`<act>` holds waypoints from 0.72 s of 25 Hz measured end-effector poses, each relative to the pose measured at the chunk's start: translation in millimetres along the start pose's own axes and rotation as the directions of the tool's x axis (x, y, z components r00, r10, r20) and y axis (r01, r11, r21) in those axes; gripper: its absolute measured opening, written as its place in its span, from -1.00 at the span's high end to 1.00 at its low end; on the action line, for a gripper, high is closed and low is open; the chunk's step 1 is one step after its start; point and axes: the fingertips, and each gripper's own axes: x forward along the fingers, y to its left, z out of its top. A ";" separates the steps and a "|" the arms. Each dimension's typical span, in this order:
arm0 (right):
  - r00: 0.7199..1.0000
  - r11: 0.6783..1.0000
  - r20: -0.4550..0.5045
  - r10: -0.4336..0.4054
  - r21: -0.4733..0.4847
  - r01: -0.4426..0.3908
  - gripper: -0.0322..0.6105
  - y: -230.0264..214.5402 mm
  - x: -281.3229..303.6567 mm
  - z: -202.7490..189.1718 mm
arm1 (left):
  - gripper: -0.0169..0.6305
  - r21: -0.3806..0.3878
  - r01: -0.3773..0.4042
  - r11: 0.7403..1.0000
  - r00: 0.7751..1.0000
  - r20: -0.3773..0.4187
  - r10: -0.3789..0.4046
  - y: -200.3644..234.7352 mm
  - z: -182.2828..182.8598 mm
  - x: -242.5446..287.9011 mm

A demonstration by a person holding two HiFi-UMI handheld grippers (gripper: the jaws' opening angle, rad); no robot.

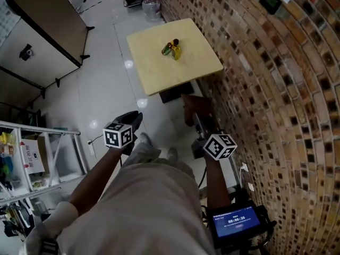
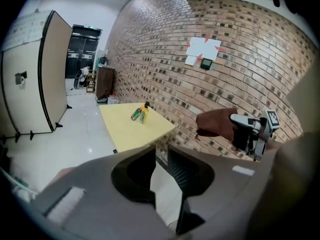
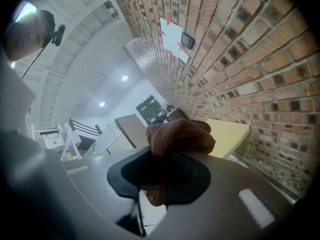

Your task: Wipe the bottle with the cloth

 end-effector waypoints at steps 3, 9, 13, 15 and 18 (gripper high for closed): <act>1.000 0.999 -0.005 -0.024 0.023 0.024 0.68 -0.6 -18.7 -11.8 | 0.70 0.014 0.019 1.000 1.000 0.024 -0.019 -11.7 -0.4 -0.8; 0.997 0.996 -0.033 -0.075 0.051 0.077 0.68 -2.2 -41.9 -41.7 | 0.70 0.041 0.065 0.997 0.997 0.035 -0.067 -21.9 -8.5 -8.9; 0.992 0.992 -0.062 -0.112 0.055 0.115 0.68 -3.1 -48.0 -57.9 | 0.71 -0.020 0.029 0.999 0.997 0.067 -0.027 3.1 -18.9 -31.4; 0.992 0.993 -0.074 -0.103 0.044 0.107 0.68 3.9 -43.2 -63.1 | 0.71 -0.064 -0.003 0.998 0.997 0.080 0.008 24.8 -26.7 -45.6; 0.990 0.993 -0.090 -0.108 0.031 0.111 0.68 11.9 -31.2 -72.8 | 0.72 -0.125 -0.038 0.991 0.996 0.074 0.047 56.5 -46.6 -67.4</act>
